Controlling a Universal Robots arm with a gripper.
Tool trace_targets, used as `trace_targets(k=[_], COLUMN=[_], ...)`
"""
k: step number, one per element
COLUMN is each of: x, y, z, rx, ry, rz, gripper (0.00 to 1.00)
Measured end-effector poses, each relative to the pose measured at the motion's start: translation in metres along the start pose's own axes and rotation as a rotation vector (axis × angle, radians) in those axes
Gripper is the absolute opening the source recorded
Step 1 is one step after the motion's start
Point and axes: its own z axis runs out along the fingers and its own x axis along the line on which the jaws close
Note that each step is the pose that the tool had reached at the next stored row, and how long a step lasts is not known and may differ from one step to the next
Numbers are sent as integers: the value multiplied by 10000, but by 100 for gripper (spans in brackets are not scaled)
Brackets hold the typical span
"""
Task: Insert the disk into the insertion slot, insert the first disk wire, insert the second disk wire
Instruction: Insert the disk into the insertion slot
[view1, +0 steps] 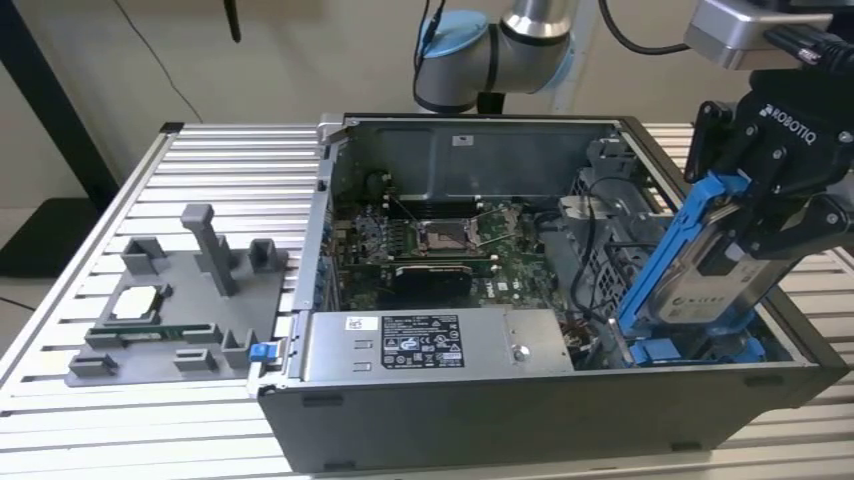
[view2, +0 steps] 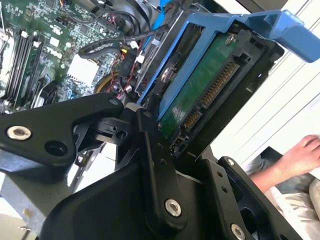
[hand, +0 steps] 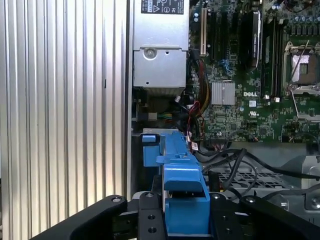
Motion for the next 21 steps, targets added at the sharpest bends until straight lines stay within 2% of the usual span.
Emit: trace_targets(k=[3, 13, 21], x=[0, -5, -6], y=[-4, -46, -65], z=[19, 57, 151], rx=[16, 16, 15], ry=[-14, -130, -185], rz=[-7, -11, -13], gripper=[0, 0, 0])
